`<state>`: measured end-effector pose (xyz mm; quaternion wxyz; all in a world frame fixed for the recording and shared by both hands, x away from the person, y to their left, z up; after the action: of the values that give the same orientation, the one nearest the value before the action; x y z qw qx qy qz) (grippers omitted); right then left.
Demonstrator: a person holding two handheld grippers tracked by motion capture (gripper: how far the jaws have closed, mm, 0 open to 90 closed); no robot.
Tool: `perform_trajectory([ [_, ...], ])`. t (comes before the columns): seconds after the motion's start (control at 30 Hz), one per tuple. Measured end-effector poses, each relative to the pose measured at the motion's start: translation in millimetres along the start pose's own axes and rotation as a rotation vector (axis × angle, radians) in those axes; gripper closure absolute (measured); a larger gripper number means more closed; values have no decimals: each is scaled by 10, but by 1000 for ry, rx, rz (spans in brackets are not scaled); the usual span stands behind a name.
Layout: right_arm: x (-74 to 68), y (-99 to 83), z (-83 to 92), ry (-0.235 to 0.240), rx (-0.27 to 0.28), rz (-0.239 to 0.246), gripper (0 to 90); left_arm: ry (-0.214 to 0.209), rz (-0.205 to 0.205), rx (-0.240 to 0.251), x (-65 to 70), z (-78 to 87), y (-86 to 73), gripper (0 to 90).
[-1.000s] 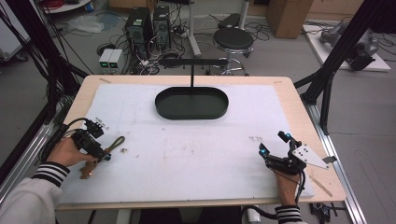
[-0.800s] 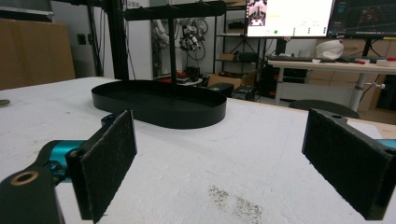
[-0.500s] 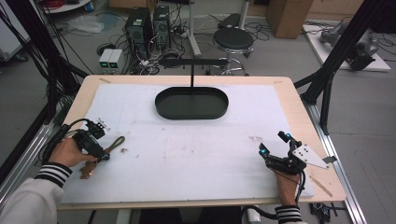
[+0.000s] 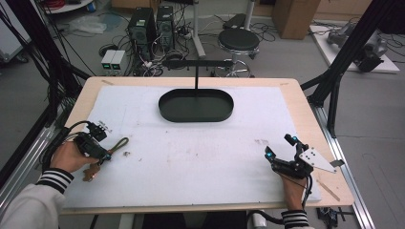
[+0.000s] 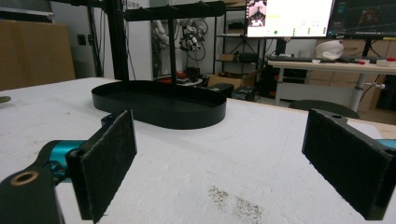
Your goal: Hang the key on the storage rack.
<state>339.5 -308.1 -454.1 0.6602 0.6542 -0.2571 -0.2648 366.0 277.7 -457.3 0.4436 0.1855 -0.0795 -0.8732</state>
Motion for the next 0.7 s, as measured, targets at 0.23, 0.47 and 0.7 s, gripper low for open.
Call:
perform_trajectory([
  [0.23,0,0,0,0,0,2,90,44,56,116,-96,106,56,729],
  [0.47,0,0,-1,-1,0,1,91,80,81,219,-161,200,103,731],
  [0.7,1,0,-1,-1,0,2,91,146,119,406,-198,369,224,730],
])
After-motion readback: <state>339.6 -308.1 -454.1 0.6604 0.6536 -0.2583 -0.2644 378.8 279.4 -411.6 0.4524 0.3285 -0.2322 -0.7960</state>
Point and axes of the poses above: each handheld gripper's, and its own axes: z roughly backward along the jaws, y roughly out of its top, x roughly to its right, the point moved 6 cm from there along -z, roughly forward along the jaws, and after that the axes turned 15 degrees about y, right-handed, at the moved point
